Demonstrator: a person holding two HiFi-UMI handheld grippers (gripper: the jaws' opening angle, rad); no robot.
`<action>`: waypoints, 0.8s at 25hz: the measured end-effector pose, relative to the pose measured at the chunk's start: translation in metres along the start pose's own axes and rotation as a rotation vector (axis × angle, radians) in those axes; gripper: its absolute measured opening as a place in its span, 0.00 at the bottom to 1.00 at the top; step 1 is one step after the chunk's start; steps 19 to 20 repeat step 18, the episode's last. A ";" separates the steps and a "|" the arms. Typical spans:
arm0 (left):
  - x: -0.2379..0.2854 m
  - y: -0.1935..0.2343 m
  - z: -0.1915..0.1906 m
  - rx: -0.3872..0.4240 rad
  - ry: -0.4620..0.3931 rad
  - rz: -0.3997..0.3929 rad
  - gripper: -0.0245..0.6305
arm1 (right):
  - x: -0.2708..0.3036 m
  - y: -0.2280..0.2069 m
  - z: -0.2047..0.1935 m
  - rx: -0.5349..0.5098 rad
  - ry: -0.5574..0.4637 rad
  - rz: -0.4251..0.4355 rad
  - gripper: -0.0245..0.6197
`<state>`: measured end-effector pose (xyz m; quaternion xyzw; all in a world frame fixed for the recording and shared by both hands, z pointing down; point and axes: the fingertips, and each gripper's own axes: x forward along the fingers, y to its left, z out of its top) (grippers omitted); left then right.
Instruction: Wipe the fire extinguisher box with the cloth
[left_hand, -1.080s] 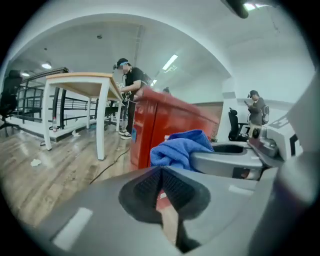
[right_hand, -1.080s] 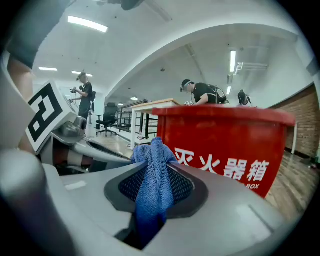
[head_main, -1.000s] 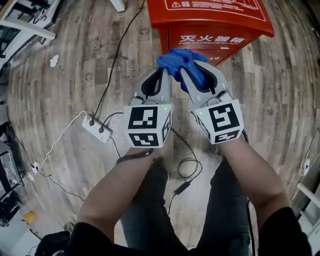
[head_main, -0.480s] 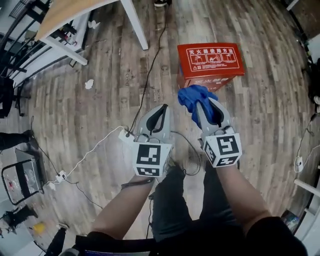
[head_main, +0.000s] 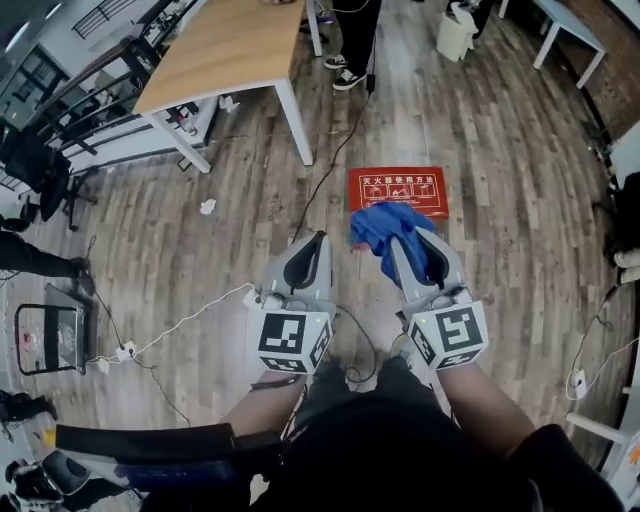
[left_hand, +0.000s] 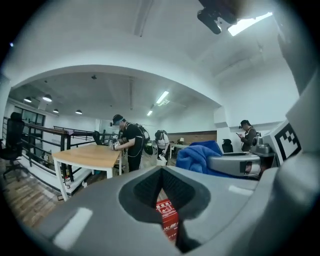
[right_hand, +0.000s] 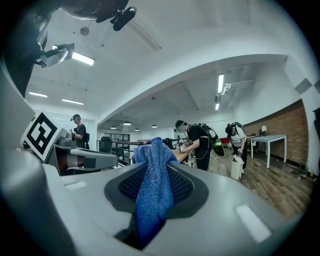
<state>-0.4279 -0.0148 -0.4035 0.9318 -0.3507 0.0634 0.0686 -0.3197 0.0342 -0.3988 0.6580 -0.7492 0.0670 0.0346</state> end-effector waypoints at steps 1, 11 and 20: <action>-0.001 -0.011 0.006 0.012 -0.011 0.000 0.04 | -0.009 -0.006 0.004 -0.002 -0.005 0.001 0.21; 0.007 -0.073 0.019 0.026 -0.032 -0.013 0.04 | -0.064 -0.055 0.014 0.032 -0.019 -0.073 0.21; 0.052 -0.117 0.017 -0.018 -0.058 -0.084 0.04 | -0.085 -0.109 0.019 0.001 -0.006 -0.153 0.21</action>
